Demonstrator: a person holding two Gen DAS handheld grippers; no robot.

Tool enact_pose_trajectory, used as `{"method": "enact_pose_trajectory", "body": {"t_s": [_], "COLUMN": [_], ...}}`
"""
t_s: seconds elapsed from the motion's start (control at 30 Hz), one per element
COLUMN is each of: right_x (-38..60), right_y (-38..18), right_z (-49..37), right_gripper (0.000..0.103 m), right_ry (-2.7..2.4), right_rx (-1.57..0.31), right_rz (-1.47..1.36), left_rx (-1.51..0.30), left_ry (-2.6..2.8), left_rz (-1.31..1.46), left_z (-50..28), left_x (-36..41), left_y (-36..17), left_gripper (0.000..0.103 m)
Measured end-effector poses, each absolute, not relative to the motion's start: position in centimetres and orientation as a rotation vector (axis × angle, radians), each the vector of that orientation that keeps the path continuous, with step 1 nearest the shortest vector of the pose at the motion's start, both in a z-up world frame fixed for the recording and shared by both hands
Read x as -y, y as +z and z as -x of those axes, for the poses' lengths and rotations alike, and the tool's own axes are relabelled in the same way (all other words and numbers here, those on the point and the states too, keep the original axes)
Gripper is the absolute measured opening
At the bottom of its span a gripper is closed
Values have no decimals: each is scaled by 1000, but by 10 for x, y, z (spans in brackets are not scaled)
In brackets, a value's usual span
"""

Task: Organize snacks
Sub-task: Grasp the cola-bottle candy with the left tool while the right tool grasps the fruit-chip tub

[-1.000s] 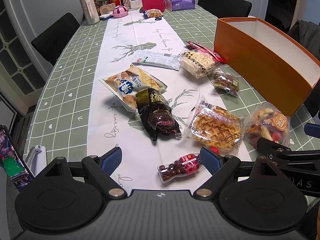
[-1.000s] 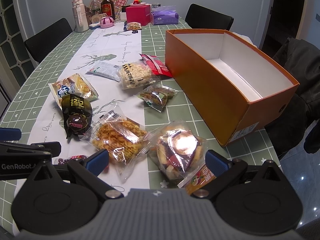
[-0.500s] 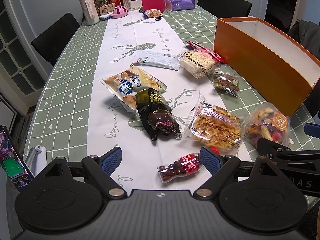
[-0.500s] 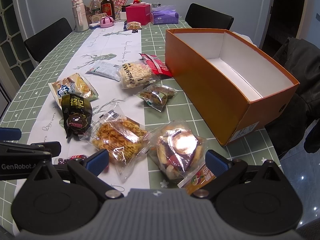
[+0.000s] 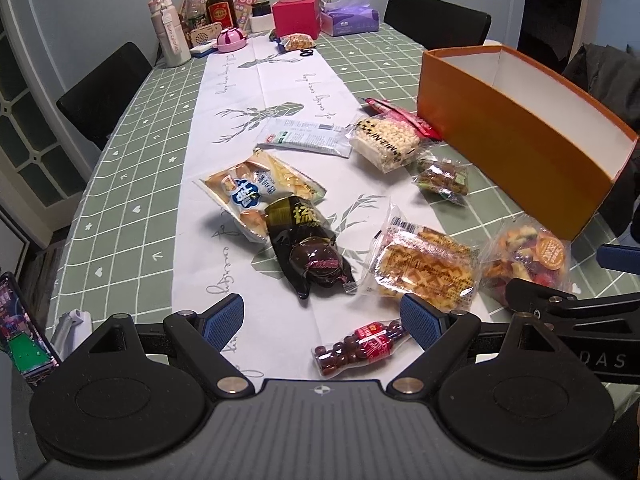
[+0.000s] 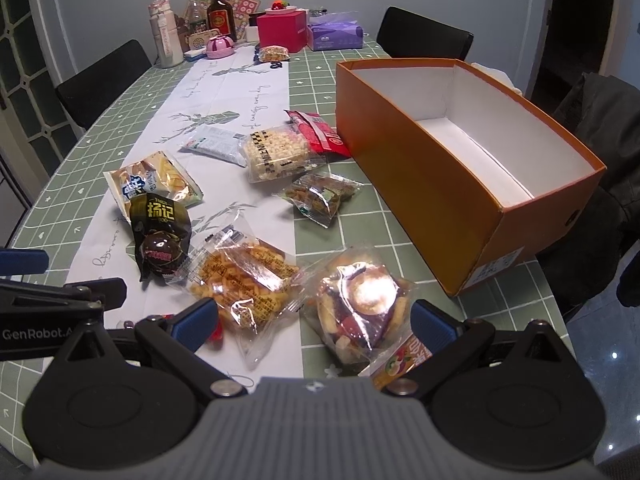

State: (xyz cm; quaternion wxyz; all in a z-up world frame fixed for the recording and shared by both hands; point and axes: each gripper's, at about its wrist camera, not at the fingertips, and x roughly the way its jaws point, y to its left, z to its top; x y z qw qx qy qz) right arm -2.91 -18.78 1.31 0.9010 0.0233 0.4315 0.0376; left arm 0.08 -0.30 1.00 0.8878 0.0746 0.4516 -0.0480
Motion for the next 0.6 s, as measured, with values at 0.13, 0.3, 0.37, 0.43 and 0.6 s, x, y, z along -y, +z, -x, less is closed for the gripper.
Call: {"method": "enact_pose_trajectory", "body": {"t_s": [0.13,0.3,0.37,0.43,0.6], "right_x": [199,206,209,209,208], "right_y": [30,44,44,41,32], "right_z": [29,12,4,-4,-27], "right_gripper": [100,100,100,100,100], "right_ry": [182,274,371,429,559], "right_rx": [-788,-704,-707,-741,-838], "right_rz": [-64,105,134,189,253], "left_rx": [-917,-913,-925,-930,-898], "left_ry": [-117,-162,-195,-235,-322], "left_rz": [-172,-231,-226,-229,-246], "left_z": [-5,-10,-10,-11,-12], "left_x": [1,0,-2,-2,-4], "left_y": [12,7,3,1,3], "left_gripper": [103,103,103,98,88]}}
